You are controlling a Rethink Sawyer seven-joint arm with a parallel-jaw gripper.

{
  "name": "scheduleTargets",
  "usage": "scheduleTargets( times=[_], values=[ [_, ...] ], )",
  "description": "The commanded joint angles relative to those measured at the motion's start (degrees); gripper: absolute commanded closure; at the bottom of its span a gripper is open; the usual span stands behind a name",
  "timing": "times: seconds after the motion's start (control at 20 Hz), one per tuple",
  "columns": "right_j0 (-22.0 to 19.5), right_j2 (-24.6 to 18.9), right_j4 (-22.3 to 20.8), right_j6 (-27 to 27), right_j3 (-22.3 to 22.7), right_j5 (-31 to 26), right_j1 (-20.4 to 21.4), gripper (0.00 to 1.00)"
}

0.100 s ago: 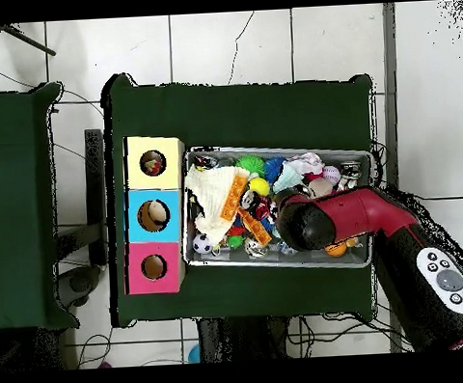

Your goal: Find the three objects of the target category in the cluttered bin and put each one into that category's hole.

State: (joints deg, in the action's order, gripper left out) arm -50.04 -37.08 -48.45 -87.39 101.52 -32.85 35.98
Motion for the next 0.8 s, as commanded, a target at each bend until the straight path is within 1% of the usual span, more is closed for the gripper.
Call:
scheduleTargets(
  times=[0.05,0.1,0.3,0.55,0.8],
  values=[
    [-0.5,0.4,-2.8,14.8,-1.4,-7.5,-1.5,0.00],
    [-0.7,0.1,-2.8,14.8,-1.2,-7.6,-1.4,0.00],
    [-2.2,-2.3,0.3,14.9,0.0,-8.4,0.0,0.00],
    [-2.2,-3.4,2.9,16.6,-0.9,-12.8,2.6,0.00],
    [-2.6,-4.0,3.5,17.6,-1.4,-13.9,3.1,0.00]
  ],
)
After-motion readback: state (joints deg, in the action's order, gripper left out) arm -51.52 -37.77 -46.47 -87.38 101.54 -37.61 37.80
